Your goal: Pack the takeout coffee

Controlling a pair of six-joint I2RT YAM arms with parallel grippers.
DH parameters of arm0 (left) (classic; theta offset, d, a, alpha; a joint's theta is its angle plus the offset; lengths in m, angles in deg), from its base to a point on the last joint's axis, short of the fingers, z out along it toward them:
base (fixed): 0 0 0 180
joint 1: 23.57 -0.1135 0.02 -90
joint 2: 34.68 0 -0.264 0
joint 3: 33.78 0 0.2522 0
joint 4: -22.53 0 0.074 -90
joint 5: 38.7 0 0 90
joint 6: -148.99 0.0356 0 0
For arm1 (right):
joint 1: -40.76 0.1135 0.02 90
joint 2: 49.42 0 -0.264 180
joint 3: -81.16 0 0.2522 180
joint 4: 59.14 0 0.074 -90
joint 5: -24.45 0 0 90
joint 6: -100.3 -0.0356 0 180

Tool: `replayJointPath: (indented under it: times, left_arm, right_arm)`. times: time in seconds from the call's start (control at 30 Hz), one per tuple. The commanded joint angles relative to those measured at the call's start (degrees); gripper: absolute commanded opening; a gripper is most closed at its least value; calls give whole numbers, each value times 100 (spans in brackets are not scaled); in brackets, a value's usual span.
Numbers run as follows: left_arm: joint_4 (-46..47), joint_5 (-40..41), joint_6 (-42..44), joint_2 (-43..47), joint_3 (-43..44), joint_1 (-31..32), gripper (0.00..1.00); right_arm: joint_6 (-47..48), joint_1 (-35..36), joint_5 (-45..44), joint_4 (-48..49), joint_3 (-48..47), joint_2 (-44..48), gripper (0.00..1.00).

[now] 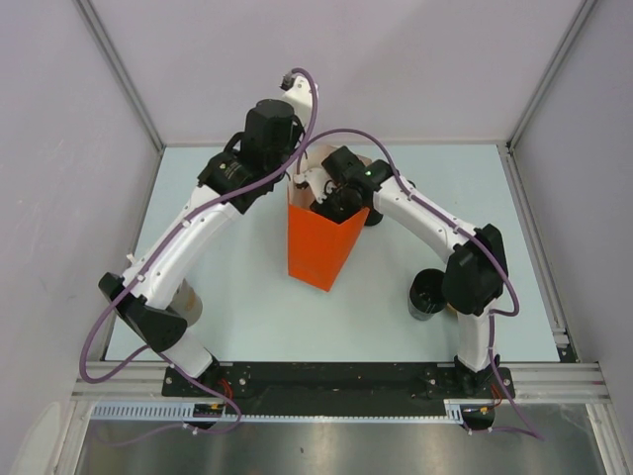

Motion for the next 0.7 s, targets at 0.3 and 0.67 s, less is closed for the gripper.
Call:
replayJointPath:
  times: [0.3,0.67]
  left_arm:
    - [380,265,259,118,89,224,1]
    - [565,564,426,153,-341,215,1]
  right_arm:
    - [115,115,-17,-160,-202,25,52]
    - [317,115,281,-204,-343,482,79]
